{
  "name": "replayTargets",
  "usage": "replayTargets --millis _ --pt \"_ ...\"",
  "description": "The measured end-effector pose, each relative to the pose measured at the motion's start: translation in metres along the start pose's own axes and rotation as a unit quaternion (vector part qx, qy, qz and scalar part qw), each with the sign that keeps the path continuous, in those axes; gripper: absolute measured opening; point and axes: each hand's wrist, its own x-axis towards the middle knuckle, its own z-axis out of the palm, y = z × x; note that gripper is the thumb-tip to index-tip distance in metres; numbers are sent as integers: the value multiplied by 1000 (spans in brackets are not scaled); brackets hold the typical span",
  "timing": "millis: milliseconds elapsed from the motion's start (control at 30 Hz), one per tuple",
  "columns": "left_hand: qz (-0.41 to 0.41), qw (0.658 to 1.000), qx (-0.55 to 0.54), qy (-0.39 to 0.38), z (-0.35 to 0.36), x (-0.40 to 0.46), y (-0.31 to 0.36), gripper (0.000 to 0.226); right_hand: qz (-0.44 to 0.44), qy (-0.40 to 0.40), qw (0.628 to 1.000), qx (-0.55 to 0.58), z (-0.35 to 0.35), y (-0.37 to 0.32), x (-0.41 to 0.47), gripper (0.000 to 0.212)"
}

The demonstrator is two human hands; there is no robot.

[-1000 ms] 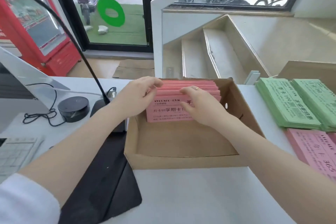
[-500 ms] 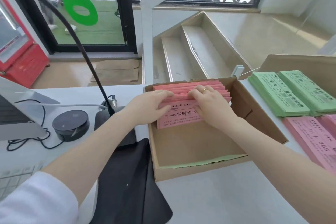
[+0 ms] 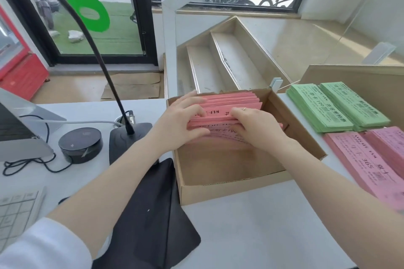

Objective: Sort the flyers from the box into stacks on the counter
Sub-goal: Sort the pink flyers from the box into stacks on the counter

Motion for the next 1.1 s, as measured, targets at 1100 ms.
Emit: replayTargets --millis 1100 --pt "-290 857 -393 163 102 -188 169 24 180 21 823 538 5 49 -250 28"
